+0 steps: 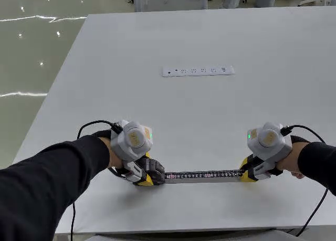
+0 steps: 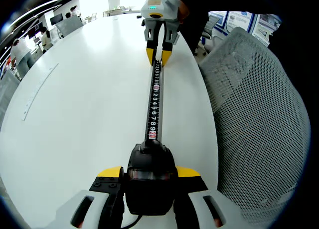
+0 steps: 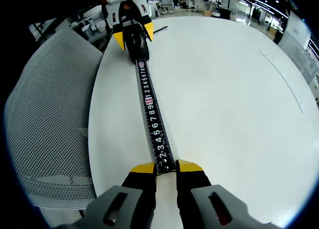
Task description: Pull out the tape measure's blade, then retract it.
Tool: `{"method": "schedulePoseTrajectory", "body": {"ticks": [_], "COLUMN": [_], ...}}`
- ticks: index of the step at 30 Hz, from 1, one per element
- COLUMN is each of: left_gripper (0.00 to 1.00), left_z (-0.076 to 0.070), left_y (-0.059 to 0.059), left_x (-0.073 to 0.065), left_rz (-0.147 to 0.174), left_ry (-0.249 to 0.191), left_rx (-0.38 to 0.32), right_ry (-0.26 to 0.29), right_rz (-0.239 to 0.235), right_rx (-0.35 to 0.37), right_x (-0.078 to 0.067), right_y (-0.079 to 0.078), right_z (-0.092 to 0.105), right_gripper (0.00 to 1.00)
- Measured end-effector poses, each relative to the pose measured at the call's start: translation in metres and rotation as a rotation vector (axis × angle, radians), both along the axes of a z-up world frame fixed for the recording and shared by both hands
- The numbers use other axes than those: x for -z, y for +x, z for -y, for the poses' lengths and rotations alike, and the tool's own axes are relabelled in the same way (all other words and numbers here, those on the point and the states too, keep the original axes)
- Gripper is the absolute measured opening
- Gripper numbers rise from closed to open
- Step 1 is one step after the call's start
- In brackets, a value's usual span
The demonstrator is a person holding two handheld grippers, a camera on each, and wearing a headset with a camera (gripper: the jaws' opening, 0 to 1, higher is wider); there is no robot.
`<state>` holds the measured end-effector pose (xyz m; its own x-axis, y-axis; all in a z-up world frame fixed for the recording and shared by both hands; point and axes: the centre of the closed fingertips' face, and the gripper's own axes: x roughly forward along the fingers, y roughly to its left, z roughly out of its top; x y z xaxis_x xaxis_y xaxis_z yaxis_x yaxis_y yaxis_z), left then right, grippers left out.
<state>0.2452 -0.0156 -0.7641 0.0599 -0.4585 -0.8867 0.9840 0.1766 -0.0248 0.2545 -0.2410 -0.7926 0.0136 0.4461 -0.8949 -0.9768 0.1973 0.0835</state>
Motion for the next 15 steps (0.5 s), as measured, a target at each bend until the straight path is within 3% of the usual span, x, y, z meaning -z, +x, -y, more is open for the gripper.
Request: {"method": "schedulePoseTrajectory", "body": {"ticks": [15], "left_gripper": [0.34], "left_z": [0.0004], "left_y": [0.0001], "left_x": [0.0001], "left_rz": [-0.002], "left_ry": [-0.001], "left_rx": [-0.001], "right_ry": [0.0], "right_rz": [-0.006], "right_rx": [0.018], "right_x": [0.0], "right_y": [0.0006], "right_z": [0.0051], "right_gripper": [0.1]}}
